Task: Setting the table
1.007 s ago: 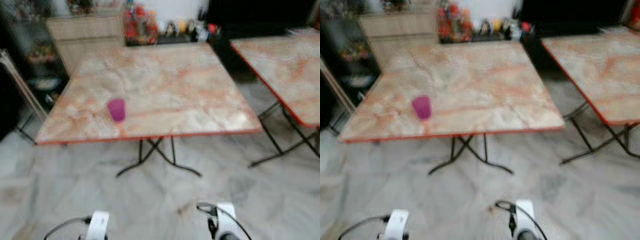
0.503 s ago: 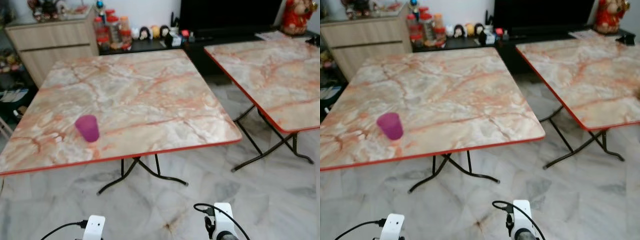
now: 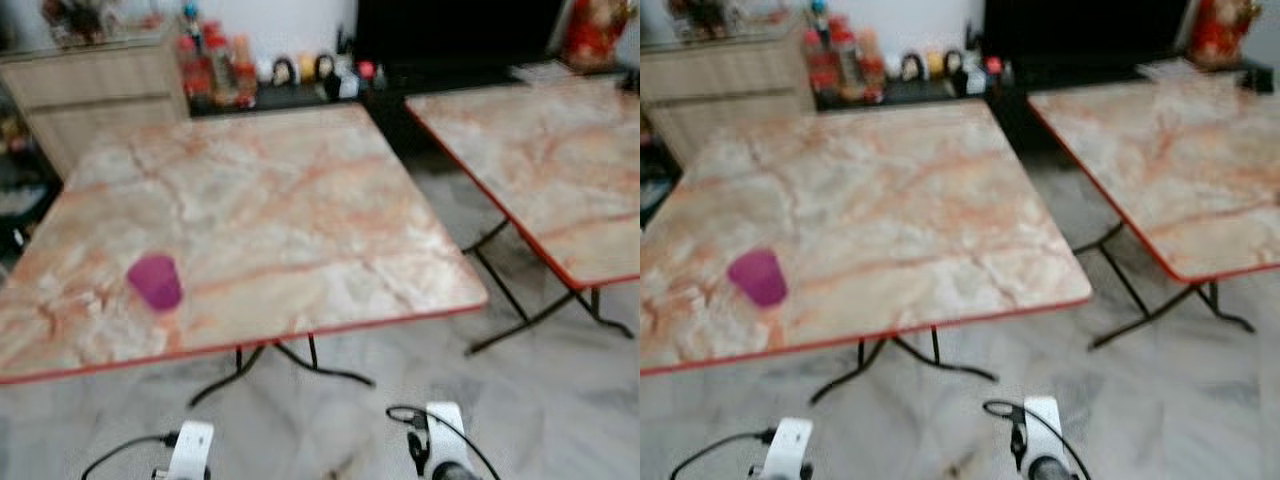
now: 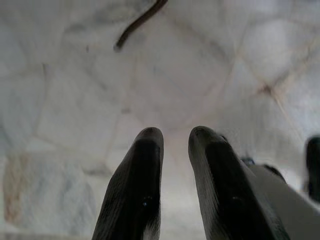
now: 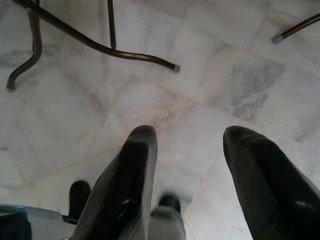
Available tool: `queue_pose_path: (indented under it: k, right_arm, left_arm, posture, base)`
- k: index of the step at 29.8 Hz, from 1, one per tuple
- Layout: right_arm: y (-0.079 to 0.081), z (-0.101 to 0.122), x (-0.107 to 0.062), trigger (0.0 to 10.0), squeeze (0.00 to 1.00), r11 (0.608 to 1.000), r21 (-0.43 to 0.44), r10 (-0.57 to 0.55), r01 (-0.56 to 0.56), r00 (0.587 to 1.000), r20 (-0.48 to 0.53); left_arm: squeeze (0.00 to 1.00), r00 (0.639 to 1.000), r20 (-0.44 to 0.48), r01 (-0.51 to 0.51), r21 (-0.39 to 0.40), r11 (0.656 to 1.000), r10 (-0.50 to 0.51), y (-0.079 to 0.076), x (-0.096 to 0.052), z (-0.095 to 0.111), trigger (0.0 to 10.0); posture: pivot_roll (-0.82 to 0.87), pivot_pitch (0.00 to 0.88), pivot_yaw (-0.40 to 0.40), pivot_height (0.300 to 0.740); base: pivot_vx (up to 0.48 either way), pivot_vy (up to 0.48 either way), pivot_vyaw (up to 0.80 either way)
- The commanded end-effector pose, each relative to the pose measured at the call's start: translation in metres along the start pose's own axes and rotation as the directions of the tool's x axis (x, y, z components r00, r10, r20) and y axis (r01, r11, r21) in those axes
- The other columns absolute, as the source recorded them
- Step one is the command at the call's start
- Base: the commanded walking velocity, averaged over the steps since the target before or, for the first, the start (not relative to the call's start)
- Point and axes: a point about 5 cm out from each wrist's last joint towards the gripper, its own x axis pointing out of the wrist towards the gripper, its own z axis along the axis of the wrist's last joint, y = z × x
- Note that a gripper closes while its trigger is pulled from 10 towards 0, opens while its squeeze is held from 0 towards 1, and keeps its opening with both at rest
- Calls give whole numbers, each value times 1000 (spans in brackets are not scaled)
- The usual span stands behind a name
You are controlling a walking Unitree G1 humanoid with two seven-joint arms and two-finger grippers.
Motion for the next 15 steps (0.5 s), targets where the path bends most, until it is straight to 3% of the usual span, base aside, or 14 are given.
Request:
queue_pose_path:
  k: [1, 6, 8, 15]
  right_arm:
    - [-2, -1, 0, 10000, 0, 1000, -14, -2, 2, 1000, 2]
    - [-3, -4, -1, 10000, 0, 1000, 7, -8, 8, 1000, -17]
    - [-4, -6, -2, 10000, 0, 998, 51, -20, 22, 999, -25]
    - [-5, -8, -2, 10000, 0, 1000, 20, -15, 16, 999, -29]
  left_arm:
    - [0, 999, -34, 9, -3, 1000, -9, -5, -1, -9, 10000]
    - [0, 999, -39, 4, -6, 1000, -4, -4, -2, -12, 10000]
    - [0, 999, -41, 3, -6, 1000, -3, -4, -2, -12, 10000]
    - [0, 999, -42, -2, -9, 1000, 2, -4, -2, -13, 10000]
  posture:
    - [-49, 0, 27, 740]
    - [-46, 0, 26, 740]
    - [-44, 0, 24, 740]
    - [-44, 0, 26, 740]
  base:
    - [0, 0, 800]
    - [0, 0, 676]
    - [0, 0, 0]
    - [0, 0, 0]
